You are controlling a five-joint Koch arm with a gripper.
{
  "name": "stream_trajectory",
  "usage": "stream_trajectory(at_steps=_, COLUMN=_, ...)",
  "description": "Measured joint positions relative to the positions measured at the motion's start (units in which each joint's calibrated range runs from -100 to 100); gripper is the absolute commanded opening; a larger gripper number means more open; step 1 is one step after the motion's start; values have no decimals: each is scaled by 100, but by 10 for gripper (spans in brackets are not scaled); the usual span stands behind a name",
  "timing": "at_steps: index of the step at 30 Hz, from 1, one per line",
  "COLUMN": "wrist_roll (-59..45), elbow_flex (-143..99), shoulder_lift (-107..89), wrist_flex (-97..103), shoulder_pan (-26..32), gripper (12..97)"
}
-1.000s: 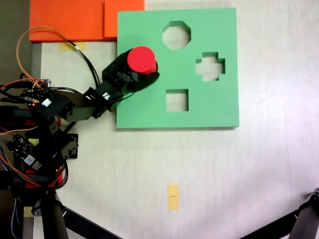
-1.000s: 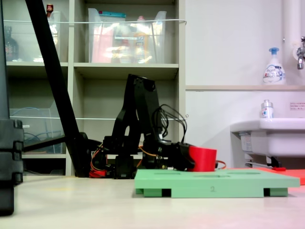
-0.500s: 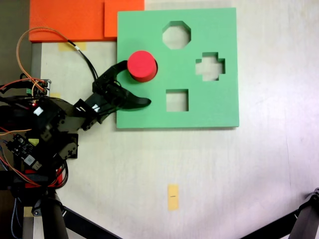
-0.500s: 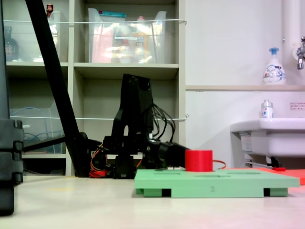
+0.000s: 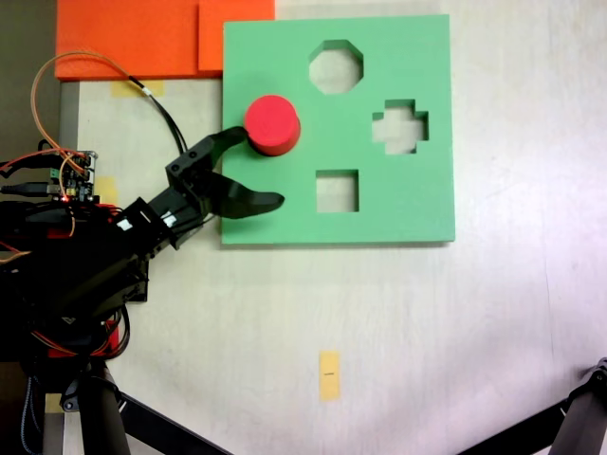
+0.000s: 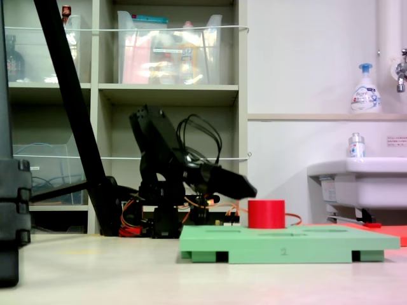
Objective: Put the cylinder block into the corresponding hole
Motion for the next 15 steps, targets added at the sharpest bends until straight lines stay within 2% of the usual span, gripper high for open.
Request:
stream_trajectory(at_steps=2, wrist_roll=-137, elbow_flex=323, shoulder_lift=-616, wrist_flex=-587, shoulder_pan=-122, gripper=701)
stream_trajectory(at_steps=5, wrist_roll=-420, elbow_flex=911, shoulder_lift=-1395, wrist_flex=-1615, shoulder_pan=-435, gripper=511)
stream_trajectory(at_steps=9, wrist_roll=-1709, elbow_flex=2028, shoulder_lift=-1546, wrist_flex=-3524, shoulder_pan=-1109, gripper=482)
stream_trajectory(at_steps=11, wrist_roll=-2559, elbow_flex=1999, shoulder_lift=-1532, wrist_flex=-3730, shoulder_pan=-1426, gripper=468)
stream_trajectory(at_steps=15, wrist_roll=-3448, elbow_flex=1989, shoulder_lift=-1546, wrist_flex=-3730, shoulder_pan=-1919, gripper=473)
